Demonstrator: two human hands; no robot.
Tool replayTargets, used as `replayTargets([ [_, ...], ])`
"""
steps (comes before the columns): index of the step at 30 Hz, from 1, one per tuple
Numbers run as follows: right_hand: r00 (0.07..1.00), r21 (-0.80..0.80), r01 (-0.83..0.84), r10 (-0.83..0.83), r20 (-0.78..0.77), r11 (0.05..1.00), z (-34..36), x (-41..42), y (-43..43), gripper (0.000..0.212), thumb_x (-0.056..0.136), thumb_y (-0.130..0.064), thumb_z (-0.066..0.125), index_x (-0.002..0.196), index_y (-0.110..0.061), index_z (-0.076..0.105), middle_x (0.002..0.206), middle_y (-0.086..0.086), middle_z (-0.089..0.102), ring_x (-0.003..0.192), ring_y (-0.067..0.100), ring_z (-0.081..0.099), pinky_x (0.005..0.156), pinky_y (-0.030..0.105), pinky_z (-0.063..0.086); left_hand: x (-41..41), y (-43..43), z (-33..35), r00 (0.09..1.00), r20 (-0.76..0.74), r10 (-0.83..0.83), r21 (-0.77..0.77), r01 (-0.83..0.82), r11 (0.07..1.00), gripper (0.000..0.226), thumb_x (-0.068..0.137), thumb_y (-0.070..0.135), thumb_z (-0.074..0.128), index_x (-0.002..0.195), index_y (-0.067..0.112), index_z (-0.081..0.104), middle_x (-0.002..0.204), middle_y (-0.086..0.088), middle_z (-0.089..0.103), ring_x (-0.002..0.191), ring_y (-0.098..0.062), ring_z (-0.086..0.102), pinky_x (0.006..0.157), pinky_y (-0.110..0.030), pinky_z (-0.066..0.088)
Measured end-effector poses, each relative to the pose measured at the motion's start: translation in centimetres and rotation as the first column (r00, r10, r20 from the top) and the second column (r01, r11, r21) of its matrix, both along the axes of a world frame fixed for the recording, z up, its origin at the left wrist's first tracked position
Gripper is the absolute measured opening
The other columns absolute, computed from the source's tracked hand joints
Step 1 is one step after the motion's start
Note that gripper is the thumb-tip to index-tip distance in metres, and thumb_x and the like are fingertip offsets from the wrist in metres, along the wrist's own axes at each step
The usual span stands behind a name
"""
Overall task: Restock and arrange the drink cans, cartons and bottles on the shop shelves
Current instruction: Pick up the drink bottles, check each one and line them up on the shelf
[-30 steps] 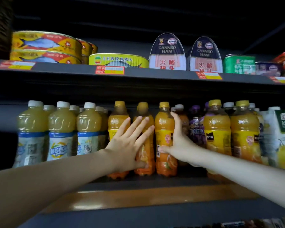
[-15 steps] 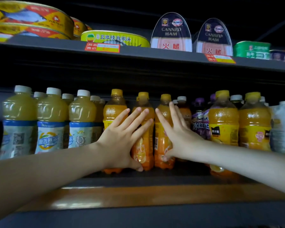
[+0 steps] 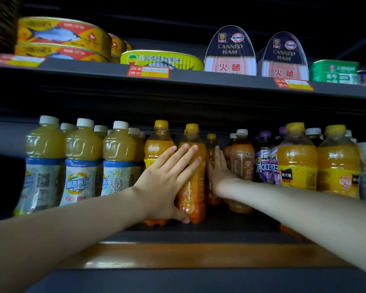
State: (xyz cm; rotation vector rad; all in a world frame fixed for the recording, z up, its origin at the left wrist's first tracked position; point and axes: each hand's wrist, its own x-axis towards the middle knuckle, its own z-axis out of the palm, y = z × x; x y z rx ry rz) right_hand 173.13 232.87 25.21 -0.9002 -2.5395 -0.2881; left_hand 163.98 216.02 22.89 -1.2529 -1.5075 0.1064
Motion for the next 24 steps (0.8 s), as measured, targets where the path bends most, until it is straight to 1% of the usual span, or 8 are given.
replayTargets([
  [6, 0.994, 0.275, -0.098, 0.083, 0.065, 0.956, 0.9, 6.2, -3.7, 0.103, 0.087, -0.004, 0.065, 0.154, -0.019, -0.012, 0.154, 0.004, -0.036, 0.144, 0.022, -0.027, 0.119, 0.039, 0.015, 0.2, 0.3, -0.1, 1.000, -0.003, -0.007, 0.004, 0.007, 1.000, 0.128, 0.058, 0.093, 0.033, 0.150, 0.005, 0.021, 0.157, -0.020, 0.019, 0.145, -0.032, 0.018, 0.117, -0.047, 0.013],
  [9, 0.995, 0.421, -0.065, 0.093, -0.047, 0.905, 0.1, 12.0, -4.8, 0.096, 0.091, -0.019, 0.065, 0.155, -0.025, -0.006, 0.156, 0.004, -0.032, 0.145, 0.026, -0.025, 0.119, 0.041, 0.010, 0.3, 0.4, 0.1, 0.999, -0.029, -0.038, 0.003, 0.038, 0.999, 0.119, 0.063, 0.090, 0.035, 0.147, 0.005, 0.033, 0.155, -0.022, 0.026, 0.143, -0.033, 0.022, 0.115, -0.052, 0.016],
  [11, 0.973, 0.513, 0.044, 0.079, -0.215, 0.857, -0.8, 15.3, -4.5, 0.092, 0.090, -0.034, 0.066, 0.156, -0.024, 0.003, 0.161, 0.010, -0.016, 0.148, 0.034, -0.006, 0.117, 0.041, 0.021, 0.4, 0.5, 0.1, 0.997, -0.064, -0.043, -0.011, 0.042, 0.999, 0.113, 0.065, 0.087, 0.039, 0.143, 0.006, 0.040, 0.154, -0.023, 0.028, 0.142, -0.035, 0.024, 0.114, -0.055, 0.016],
  [13, 0.931, 0.472, 0.155, 0.032, -0.365, 0.868, -1.3, 17.5, -3.9, 0.093, 0.088, -0.048, 0.062, 0.156, -0.024, 0.004, 0.161, 0.017, -0.001, 0.142, 0.037, 0.018, 0.107, 0.040, 0.039, 0.7, 0.7, 0.2, 0.995, -0.084, -0.050, -0.024, 0.048, 0.999, 0.108, 0.065, 0.085, 0.041, 0.140, 0.009, 0.047, 0.153, -0.023, 0.029, 0.140, -0.038, 0.026, 0.115, -0.055, 0.013],
  [16, 0.938, 0.231, 0.186, -0.103, -0.330, 0.955, -2.0, 18.9, -2.3, 0.094, 0.092, -0.060, 0.045, 0.146, -0.035, -0.028, 0.158, 0.015, -0.013, 0.130, 0.035, 0.037, 0.084, 0.030, 0.050, 0.9, 0.7, 0.3, 0.995, -0.088, -0.043, -0.026, 0.041, 0.999, 0.105, 0.065, 0.085, 0.040, 0.140, 0.012, 0.045, 0.153, -0.023, 0.029, 0.139, -0.040, 0.029, 0.114, -0.053, 0.007],
  [18, 0.942, 0.095, 0.099, -0.063, -0.329, 0.991, -2.2, 18.8, -1.8, 0.095, 0.094, -0.053, 0.050, 0.139, -0.043, -0.034, 0.158, 0.015, -0.014, 0.086, 0.021, 0.060, 0.054, 0.017, 0.047, 0.9, 0.6, 0.4, 0.996, -0.086, -0.036, -0.023, 0.034, 0.999, 0.104, 0.064, 0.085, 0.042, 0.140, 0.014, 0.038, 0.154, -0.022, 0.028, 0.139, -0.041, 0.029, 0.114, -0.053, 0.008],
  [19, 0.936, 0.053, 0.039, -0.018, -0.351, 0.998, -2.3, 18.5, -1.5, 0.096, 0.095, -0.047, 0.053, 0.139, -0.046, -0.032, 0.158, 0.016, -0.012, 0.065, 0.014, 0.057, 0.043, 0.014, 0.038, 0.8, 0.6, 0.4, 0.996, -0.088, -0.036, -0.025, 0.034, 0.999, 0.102, 0.064, 0.084, 0.043, 0.139, 0.015, 0.037, 0.154, -0.023, 0.028, 0.139, -0.041, 0.029, 0.114, -0.054, 0.011],
  [24, 0.863, 0.020, -0.219, 0.203, -0.462, 0.975, -2.4, 17.4, -1.8, 0.097, 0.093, -0.028, 0.062, 0.138, -0.057, -0.019, 0.154, 0.006, 0.007, 0.057, 0.011, 0.058, 0.042, 0.015, 0.045, 0.2, -0.3, 0.6, 0.992, -0.127, -0.016, -0.048, 0.010, 0.999, 0.099, 0.067, 0.080, 0.047, 0.138, 0.011, 0.047, 0.152, -0.025, 0.031, 0.139, -0.038, 0.031, 0.111, -0.057, 0.021],
])
